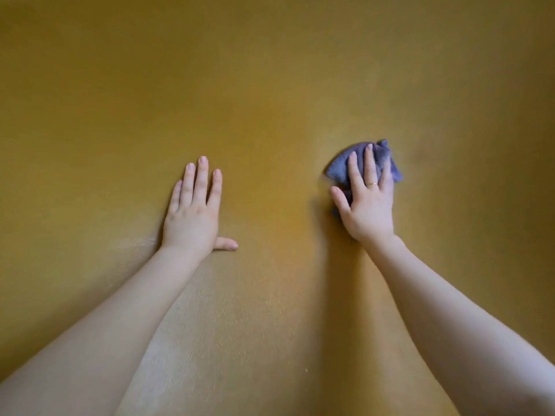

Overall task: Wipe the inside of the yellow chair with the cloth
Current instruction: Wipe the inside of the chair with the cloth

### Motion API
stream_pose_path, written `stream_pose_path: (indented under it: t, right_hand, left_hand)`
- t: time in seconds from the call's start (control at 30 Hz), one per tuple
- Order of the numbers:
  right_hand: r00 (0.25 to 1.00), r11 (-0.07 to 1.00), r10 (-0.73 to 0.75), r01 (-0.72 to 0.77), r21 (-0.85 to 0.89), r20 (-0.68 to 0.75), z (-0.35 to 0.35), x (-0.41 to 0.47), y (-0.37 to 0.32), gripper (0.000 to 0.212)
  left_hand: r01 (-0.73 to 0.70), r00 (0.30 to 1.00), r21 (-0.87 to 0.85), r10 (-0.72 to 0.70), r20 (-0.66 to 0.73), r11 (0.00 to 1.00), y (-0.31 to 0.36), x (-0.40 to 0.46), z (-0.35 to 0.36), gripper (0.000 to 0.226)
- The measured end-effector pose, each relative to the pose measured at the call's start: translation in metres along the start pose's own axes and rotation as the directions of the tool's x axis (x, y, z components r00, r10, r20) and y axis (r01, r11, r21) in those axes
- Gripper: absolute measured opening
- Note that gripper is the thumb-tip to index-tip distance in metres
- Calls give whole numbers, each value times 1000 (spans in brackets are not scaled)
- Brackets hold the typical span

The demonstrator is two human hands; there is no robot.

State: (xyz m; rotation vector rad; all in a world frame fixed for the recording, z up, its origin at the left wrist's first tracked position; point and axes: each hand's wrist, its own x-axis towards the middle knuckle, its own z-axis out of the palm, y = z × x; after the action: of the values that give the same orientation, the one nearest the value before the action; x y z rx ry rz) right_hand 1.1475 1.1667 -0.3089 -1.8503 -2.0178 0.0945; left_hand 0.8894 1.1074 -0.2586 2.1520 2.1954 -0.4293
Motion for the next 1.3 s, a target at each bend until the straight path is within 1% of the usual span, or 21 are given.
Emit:
stream_pose_path:
  t: [0.03,0.07,0.13,0.17,0.23,0.33,0.4,0.47,0.53,0.6,0.67,0.73,0.8,0.83,0.87,0.93,1.03,1.13,1.2,1.23,1.3]
  right_hand:
    - [1000,998,15,-14,64,-10,8,-2,-13,70]
    - [1000,995,-15,17,97,-19,16,-8,-28,67]
    - [983,979,-186,186,89,-13,36,-30,-61,58]
    - [962,959,-272,268,90,24,43,-45,-77,55]
    - [918,918,-387,374,132,86,51,-70,-100,49]
    - [858,863,-500,483,148,117,51,-77,-96,41]
    - [832,843,-537,520,142,143,46,-69,-74,43]
    - [869,880,-474,464,101,143,37,-61,-43,50]
    - [931,939,-343,339,53,127,23,-51,-1,55]
    - [975,978,-209,210,-1,76,0,-38,50,57]
    - [997,995,-78,80,-66,29,-28,-28,87,57]
    - [998,998,27,-30,-51,-55,-39,-24,93,58]
    - [979,986,164,-159,46,-125,-23,-27,65,62]
    - [975,980,183,-171,99,-123,-11,-33,44,64]
    - [984,979,154,-139,146,-95,4,-41,20,65]
    - [1000,975,5,-6,221,4,23,-63,-25,60]
    - [966,957,-200,157,244,163,28,-85,-59,49]
    - [893,922,-377,336,194,246,25,-83,-48,47]
    - [841,882,-469,463,92,271,20,-73,-30,44]
    - [834,870,-484,491,43,266,16,-64,-20,46]
    - [856,872,-467,488,-47,222,5,-41,1,51]
  left_hand:
    - [0,1000,-1,0,-4,1000,0,0,0,133]
    - [1,1000,2,-1,-10,1000,0,0,1,133]
    - [-1,1000,0,1,-28,1000,0,0,1,134]
    - [-3,999,-7,3,-38,1000,0,-1,1,134]
    - [3,999,-12,-3,-46,1000,1,-4,-1,132]
    - [11,1000,-6,-11,-21,1000,8,-9,-3,127]
    - [-43,999,-44,44,18,998,20,-12,-1,121]
    - [-112,992,-131,119,50,985,38,-14,2,117]
    - [-109,990,-202,125,67,973,55,-15,4,122]
    - [-87,992,-194,103,75,977,66,-14,8,130]
    - [-79,994,-163,91,66,984,69,-14,14,134]
    - [-77,994,-167,88,59,983,69,-13,16,134]
    - [-80,994,-178,92,61,981,69,-13,16,135]
    - [-83,994,-179,95,59,980,69,-14,16,135]
    - [-87,994,-178,98,52,980,70,-14,17,135]
    - [-96,994,-175,102,27,980,69,-15,18,135]
    - [-97,995,-195,101,11,976,69,-14,18,134]
    - [-80,996,-196,87,27,977,72,-13,17,135]
    - [-73,997,-187,79,25,980,78,-11,16,136]
    - [-81,996,-178,84,7,981,81,-8,16,135]
    - [-133,990,-139,125,-62,981,89,3,10,134]
